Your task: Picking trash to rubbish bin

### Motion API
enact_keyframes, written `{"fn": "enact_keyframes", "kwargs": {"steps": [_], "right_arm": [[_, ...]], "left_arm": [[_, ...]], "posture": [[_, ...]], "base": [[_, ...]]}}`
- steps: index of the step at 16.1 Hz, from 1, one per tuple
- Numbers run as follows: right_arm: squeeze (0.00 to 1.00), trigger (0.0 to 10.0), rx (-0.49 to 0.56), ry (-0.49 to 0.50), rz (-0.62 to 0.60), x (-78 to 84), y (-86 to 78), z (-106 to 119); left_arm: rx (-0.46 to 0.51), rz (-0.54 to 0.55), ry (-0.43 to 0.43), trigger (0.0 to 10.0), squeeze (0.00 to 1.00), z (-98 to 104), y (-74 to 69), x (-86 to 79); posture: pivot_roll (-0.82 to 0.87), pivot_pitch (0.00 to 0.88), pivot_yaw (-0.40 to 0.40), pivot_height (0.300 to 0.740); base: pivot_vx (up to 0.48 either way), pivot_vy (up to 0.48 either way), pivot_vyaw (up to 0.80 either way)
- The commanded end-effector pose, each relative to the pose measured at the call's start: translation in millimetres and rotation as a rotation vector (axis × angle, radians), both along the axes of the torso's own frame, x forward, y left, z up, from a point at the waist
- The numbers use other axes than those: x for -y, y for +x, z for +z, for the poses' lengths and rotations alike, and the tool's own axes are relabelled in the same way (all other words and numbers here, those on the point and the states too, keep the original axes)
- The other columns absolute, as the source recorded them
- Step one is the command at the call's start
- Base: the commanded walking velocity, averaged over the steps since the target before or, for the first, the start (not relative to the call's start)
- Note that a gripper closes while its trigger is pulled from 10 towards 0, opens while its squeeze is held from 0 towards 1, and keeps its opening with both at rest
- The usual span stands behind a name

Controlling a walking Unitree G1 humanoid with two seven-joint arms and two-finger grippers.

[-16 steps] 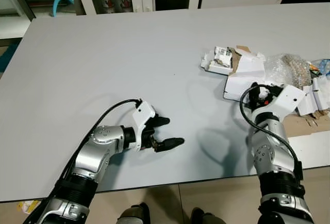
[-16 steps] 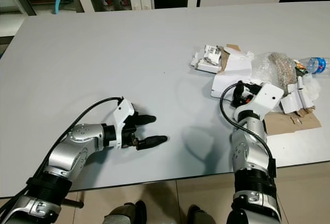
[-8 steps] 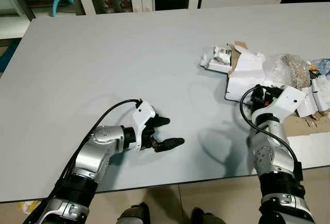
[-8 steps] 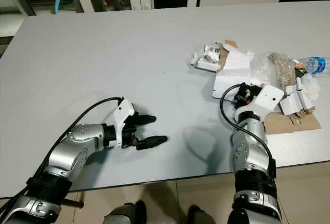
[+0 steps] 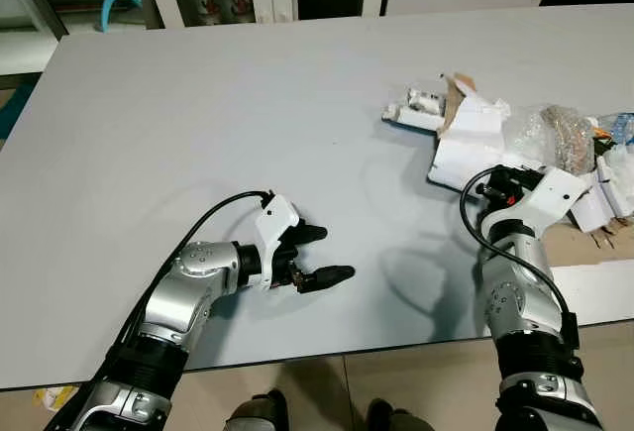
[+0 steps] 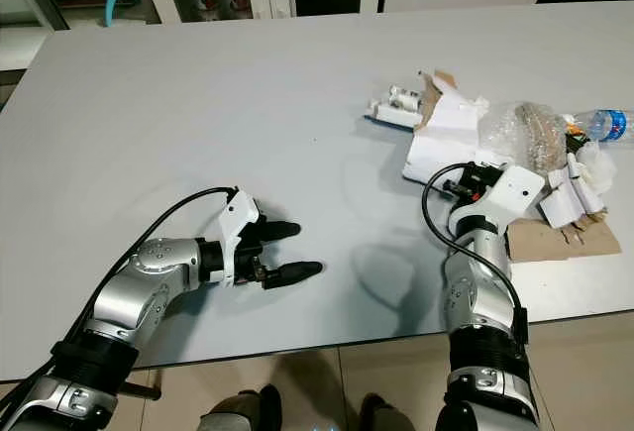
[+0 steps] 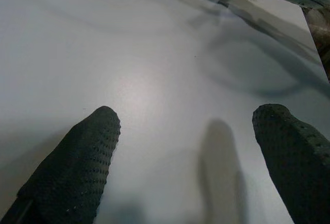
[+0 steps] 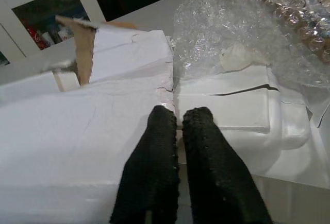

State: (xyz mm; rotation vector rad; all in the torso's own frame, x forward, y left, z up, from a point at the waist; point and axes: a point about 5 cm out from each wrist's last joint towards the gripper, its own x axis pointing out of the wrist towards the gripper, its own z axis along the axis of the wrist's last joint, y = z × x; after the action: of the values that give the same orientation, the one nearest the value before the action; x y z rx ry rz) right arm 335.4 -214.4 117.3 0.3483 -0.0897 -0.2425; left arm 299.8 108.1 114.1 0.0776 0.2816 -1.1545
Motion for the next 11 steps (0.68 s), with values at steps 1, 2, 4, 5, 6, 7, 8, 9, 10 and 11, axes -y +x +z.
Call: {"fn": "enact_keyframes", "kwargs": {"steps": [1,2,4,5,6,7,8,9,10,11], "right_arm": [[0.00,0.0,-0.101,0.049,0.032,-8.3,-6.6,-25.2],[0.00,0.0,-0.083,0.052,0.036,-9.9,-6.5,-23.0],[0.00,0.0,-0.058,0.052,0.039,-11.4,-6.4,-19.0],[0.00,0.0,-0.035,0.049,0.043,-13.1,-6.0,-14.7],[0.00,0.0,-0.016,0.046,0.047,-14.5,-5.8,-11.0],[0.00,0.0,0.010,0.045,0.049,-15.9,-5.7,-5.6],[0.00,0.0,0.032,0.042,0.049,-16.9,-5.6,-1.0],[0.00,0.0,0.051,0.035,0.050,-18.1,-5.4,3.5],[0.00,0.0,0.073,0.026,0.052,-19.6,-5.6,8.4],[0.00,0.0,0.101,0.016,0.050,-20.9,-6.1,14.8]], "left_arm": [[-0.013,-0.007,0.024,10.0,0.00,-4.2,-2.8,0.5],[-0.012,-0.008,0.025,10.0,0.00,-4.3,-2.7,0.8],[-0.012,-0.009,0.025,10.0,0.00,-4.3,-2.8,1.2],[-0.013,-0.011,0.026,10.0,0.00,-4.3,-2.8,1.4],[-0.013,-0.011,0.026,10.0,0.00,-4.2,-2.8,1.5],[-0.011,-0.010,0.025,10.0,0.00,-4.0,-2.3,2.2],[-0.010,-0.009,0.024,10.0,0.00,-4.0,-1.8,2.7],[-0.009,-0.008,0.024,10.0,0.00,-4.0,-1.4,3.1],[-0.009,-0.008,0.023,10.0,0.00,-3.9,-1.1,3.6],[-0.008,-0.007,0.022,10.0,0.00,-4.1,-0.9,4.1]], "posture": [[0.29,0.183,0.027,0.740],[0.29,0.183,0.027,0.740],[0.29,0.183,0.027,0.740],[0.29,0.183,0.027,0.740],[0.29,0.183,0.027,0.740],[0.28,0.178,0.027,0.740],[0.28,0.176,0.026,0.740],[0.28,0.174,0.025,0.740],[0.28,0.172,0.025,0.740],[0.28,0.169,0.024,0.740]], "base": [[0.000,0.000,0.00],[0.000,0.000,0.00],[0.000,0.000,0.00],[0.000,0.000,0.00],[0.000,0.000,0.00],[0.000,0.000,0.00],[0.000,0.000,0.00],[0.000,0.000,0.00],[0.000,0.000,0.00],[0.000,0.000,0.00]]}}
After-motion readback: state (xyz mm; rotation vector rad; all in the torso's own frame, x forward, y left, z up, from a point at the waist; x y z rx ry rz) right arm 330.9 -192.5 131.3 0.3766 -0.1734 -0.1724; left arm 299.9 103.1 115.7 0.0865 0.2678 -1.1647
